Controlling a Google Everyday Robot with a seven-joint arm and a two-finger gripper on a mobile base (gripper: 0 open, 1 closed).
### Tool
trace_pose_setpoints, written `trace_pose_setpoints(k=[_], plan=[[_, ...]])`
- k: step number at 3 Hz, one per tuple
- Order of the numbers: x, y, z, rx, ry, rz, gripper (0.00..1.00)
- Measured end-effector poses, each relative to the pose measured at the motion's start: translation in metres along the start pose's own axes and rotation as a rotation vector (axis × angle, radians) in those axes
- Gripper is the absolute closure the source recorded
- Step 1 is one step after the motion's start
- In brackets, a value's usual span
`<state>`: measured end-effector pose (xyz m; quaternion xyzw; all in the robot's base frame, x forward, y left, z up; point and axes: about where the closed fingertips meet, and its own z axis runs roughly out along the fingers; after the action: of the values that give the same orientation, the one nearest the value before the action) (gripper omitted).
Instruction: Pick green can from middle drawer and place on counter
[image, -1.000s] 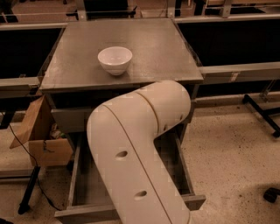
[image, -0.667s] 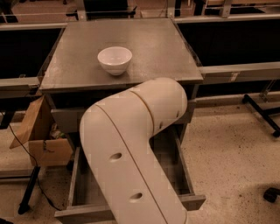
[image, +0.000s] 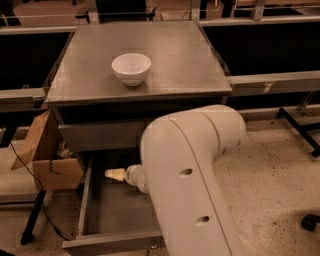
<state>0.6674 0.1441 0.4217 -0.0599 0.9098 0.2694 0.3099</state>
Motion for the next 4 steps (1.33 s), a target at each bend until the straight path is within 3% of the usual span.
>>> trace_pose_setpoints(k=[1,2,4], plan=[[-0.003,0.009,-0.006,-0.095,-0.085,-0.044,0.00],[-0.010,0.020,-0.014,-0.123,-0.136,-0.084,0.00],[-0.023,0.044,0.009,-0.029,-0.117,-0.128,0.00]])
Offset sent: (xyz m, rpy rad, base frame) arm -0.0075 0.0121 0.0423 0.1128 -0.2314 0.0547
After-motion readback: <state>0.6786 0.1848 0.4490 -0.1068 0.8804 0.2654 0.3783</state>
